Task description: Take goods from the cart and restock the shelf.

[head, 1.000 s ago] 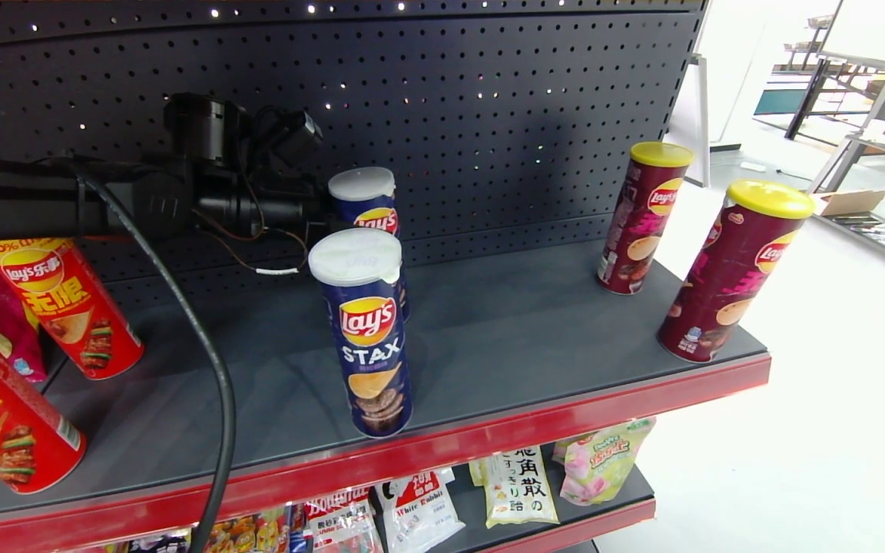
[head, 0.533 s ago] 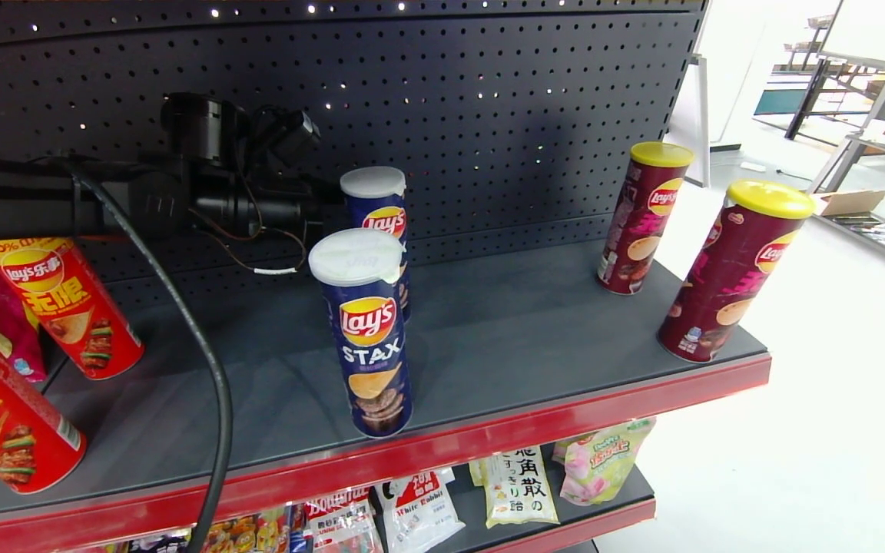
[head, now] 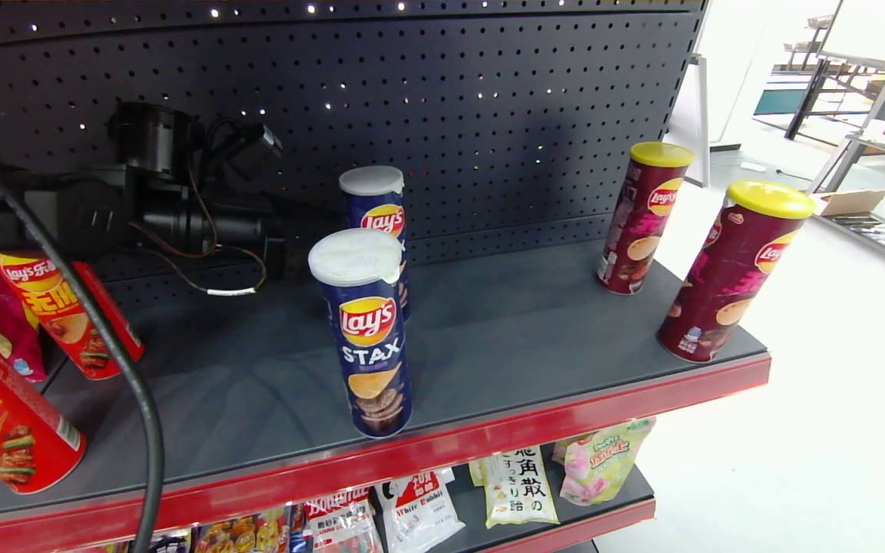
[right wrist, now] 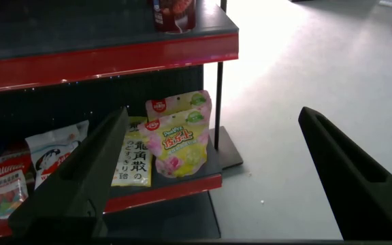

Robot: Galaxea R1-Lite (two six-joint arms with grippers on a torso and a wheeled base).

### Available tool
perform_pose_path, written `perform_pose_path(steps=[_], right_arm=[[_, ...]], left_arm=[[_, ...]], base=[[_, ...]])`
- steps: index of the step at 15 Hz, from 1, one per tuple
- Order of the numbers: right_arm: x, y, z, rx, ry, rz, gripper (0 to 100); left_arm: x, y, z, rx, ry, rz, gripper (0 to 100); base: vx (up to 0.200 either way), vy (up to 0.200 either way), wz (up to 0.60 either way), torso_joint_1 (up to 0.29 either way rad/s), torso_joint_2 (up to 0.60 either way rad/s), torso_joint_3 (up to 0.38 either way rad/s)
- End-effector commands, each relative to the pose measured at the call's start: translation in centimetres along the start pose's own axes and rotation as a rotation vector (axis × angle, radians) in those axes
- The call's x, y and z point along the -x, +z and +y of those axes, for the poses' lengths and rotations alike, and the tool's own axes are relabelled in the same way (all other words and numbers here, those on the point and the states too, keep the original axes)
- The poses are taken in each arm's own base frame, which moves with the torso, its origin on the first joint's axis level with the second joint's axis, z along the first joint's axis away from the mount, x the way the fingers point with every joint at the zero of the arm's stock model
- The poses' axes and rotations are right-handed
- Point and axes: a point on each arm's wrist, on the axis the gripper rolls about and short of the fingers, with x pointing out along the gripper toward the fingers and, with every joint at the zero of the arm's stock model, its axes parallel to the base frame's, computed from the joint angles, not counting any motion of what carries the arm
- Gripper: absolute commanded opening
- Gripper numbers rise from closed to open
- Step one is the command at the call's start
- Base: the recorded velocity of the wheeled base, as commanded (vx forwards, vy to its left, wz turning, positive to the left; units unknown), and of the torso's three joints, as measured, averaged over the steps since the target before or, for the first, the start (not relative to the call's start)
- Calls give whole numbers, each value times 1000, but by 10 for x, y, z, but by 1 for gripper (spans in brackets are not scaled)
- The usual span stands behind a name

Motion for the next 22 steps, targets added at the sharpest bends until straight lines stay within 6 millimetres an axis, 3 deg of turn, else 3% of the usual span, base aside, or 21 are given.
perform_pose_path(steps=[1, 4, 7, 10, 22], right_arm=[[0, 0, 0, 1, 1, 1, 100], [0, 0, 0, 1, 0, 1, 100], [0, 0, 0, 1, 1, 1, 100], [0, 0, 0, 1, 0, 1, 100], [0, 0, 0, 1, 0, 1, 100]], left_arm=[[21, 4, -14, 2, 24, 0, 100], [39, -6, -42, 45, 36, 38, 100], [45, -8, -54, 52, 53, 57, 100], [60, -13, -78, 68, 82, 82, 100], [117, -2, -144, 21, 563, 241, 100]], base=[[0, 0, 0, 0, 0, 0], [0, 0, 0, 0, 0, 0], [0, 0, 0, 0, 0, 0], [0, 0, 0, 0, 0, 0], [0, 0, 0, 0, 0, 0]])
